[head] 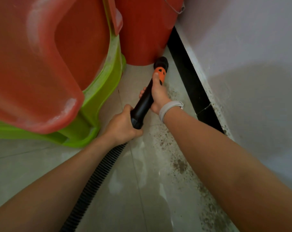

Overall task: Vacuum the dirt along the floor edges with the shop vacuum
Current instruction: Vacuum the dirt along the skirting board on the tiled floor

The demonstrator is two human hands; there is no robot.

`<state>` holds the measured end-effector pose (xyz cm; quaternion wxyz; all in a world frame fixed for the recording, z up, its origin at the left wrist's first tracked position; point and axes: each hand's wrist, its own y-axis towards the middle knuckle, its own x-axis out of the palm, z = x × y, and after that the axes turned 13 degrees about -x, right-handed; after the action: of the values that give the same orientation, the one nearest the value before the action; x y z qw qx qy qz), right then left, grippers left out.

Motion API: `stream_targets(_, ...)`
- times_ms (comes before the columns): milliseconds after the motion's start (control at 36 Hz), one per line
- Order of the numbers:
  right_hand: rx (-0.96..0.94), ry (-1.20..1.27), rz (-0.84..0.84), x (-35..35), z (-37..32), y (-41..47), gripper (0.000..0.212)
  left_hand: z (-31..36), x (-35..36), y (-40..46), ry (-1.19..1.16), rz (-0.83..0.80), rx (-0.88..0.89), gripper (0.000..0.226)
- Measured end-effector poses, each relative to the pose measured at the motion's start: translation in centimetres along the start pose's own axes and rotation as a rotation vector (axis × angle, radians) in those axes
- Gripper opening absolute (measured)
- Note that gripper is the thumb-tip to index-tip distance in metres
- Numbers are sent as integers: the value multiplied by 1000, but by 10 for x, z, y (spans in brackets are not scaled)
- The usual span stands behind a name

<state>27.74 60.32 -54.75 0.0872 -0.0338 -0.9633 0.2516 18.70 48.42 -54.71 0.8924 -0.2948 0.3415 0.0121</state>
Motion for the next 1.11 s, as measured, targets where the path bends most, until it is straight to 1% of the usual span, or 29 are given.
stream_targets(167,2,-2,-11,-2,13,-11,43,-9,11,-18,-25,40,-17,52)
stream_targets(250,27,-4,-59,-8,24,-28,43,-25,15,-32,-39,-19,-27,53)
stream_targets(389,75,72,-122,-20,45,-66,36,-49,11,-59,28,-151,-38,53)
stream_targets(583,78,51,-140,-23,54,-94,37,-61,14,-85,-51,-193,-76,45)
stream_targets(750,109,74,-131,-27,51,-106,37,-66,17,-98,-156,-182,-59,35)
stream_targets(944,119,51,-122,-24,51,-111,37,-57,28,-97,-226,-100,-77,14)
stream_targets(1028,98,26,-103,-22,45,-109,34,-55,31,-98,-258,-107,-74,12)
stream_targets(1111,90,6,-60,-20,36,-100,28,-54,31,-98,-243,-113,-76,15)
